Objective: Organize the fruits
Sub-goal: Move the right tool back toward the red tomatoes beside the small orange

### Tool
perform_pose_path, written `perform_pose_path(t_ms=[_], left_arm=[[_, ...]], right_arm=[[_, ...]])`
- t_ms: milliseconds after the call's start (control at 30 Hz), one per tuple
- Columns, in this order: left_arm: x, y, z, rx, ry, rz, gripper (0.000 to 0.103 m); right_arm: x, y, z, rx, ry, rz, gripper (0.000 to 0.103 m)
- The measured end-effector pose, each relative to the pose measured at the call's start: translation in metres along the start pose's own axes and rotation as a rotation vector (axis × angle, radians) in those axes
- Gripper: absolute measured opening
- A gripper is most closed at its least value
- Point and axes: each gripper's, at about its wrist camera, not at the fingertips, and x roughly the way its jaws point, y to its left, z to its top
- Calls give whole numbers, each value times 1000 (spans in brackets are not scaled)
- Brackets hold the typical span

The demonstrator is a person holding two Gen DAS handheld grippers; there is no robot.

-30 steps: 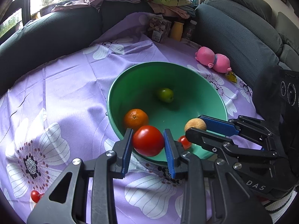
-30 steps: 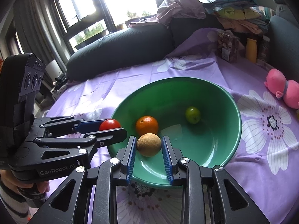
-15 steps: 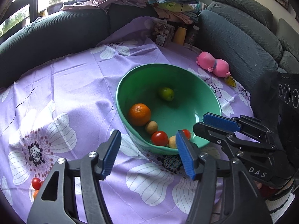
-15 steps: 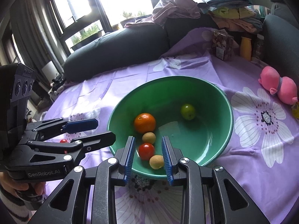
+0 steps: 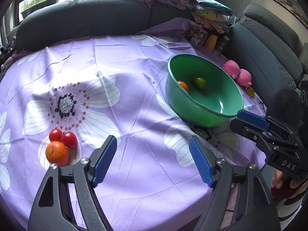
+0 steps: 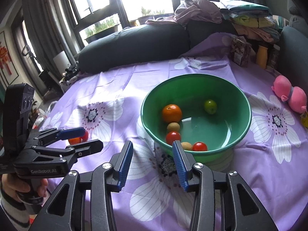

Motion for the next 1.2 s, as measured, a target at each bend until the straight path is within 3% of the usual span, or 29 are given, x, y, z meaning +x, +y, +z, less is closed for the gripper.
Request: perform_pose_path(t_ms=[667,1200], left_arm=[[-35,57,-36,-115,-23,105,86],[-39,88,-37,-154,-39,100,86]], right_arm=[[18,76,-10,-167,55,47,47],[43,106,-2,-241,87,35,48]])
